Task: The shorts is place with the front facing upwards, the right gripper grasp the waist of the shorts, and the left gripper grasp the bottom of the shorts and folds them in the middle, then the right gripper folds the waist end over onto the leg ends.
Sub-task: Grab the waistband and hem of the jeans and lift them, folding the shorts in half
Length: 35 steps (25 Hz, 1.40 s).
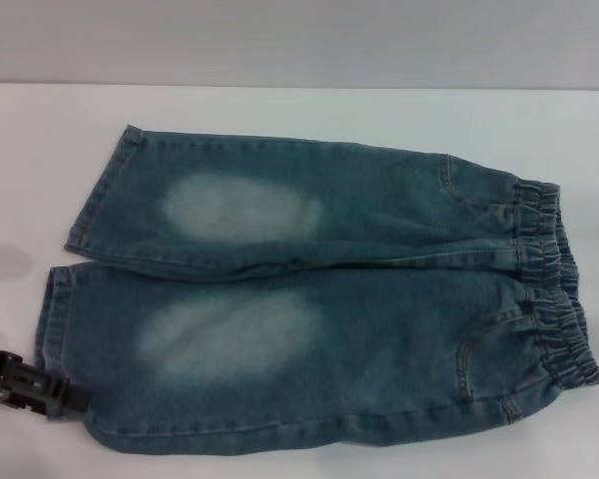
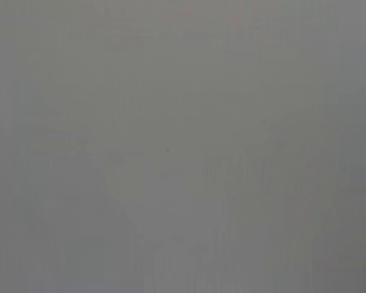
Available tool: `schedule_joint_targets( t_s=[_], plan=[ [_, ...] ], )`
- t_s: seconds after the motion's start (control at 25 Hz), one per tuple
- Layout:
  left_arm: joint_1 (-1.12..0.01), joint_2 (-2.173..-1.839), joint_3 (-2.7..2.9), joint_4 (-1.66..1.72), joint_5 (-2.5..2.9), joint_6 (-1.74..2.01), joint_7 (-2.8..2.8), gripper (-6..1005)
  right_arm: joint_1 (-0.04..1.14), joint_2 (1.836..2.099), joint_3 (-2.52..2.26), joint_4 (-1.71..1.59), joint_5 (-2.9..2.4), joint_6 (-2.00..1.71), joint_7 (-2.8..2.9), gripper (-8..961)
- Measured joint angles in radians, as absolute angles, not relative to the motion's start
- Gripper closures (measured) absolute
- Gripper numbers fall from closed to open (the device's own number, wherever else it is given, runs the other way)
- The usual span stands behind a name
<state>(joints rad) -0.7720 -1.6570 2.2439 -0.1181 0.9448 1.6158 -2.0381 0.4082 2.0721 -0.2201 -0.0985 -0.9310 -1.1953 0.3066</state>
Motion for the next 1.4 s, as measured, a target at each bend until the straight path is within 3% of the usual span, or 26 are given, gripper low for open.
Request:
schedule_joint_targets(
  t_s=[0.8,1.4],
  plan=[
    [-0.774,-1.658,2.247,-0.108,0.953,1.612,-2.039,306,0.416,2.071,-0.215,-0.091,-0.925,-1.195,0.307,303],
    [-0.786,-1.663,2.249,-0.106,0.953,1.578,-2.077,939,0.414,2.071,-0.209,-0.090,-0.925,-1.195,0.307,304]
  ],
)
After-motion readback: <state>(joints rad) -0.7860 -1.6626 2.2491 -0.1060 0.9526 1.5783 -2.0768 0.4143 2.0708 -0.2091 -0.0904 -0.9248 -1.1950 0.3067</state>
